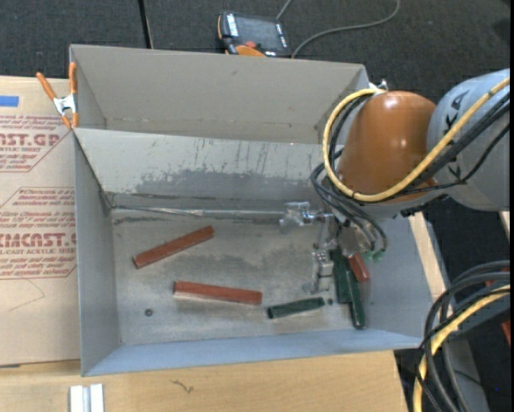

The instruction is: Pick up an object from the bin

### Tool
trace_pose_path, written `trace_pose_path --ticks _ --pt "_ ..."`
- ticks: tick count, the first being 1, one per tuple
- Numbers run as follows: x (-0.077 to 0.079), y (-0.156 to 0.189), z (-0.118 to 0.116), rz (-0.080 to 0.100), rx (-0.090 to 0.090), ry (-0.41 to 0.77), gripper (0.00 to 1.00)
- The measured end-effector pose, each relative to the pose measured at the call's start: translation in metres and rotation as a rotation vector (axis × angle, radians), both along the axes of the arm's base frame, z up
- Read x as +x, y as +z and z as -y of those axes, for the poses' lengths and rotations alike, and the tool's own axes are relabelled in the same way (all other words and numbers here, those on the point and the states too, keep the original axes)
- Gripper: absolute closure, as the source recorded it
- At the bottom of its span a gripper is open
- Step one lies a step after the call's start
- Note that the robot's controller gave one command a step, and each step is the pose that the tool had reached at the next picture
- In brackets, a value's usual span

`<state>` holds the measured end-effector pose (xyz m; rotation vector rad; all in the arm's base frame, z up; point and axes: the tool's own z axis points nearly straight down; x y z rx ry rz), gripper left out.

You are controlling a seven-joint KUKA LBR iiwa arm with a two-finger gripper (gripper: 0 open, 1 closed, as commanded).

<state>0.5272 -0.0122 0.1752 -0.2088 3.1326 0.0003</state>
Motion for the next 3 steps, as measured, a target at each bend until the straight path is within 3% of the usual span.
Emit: trace_pose_path --ticks 1,2,3 --pt "-0.038 -0.104 0.001 -0.01 0.001 -0.141 0.0" --pt "-0.035 -0.1 0.001 -0.003 0.001 -0.14 1.0" --pt "-0.011 0.038 0.011 0.008 0.0 -0.141 1.0"
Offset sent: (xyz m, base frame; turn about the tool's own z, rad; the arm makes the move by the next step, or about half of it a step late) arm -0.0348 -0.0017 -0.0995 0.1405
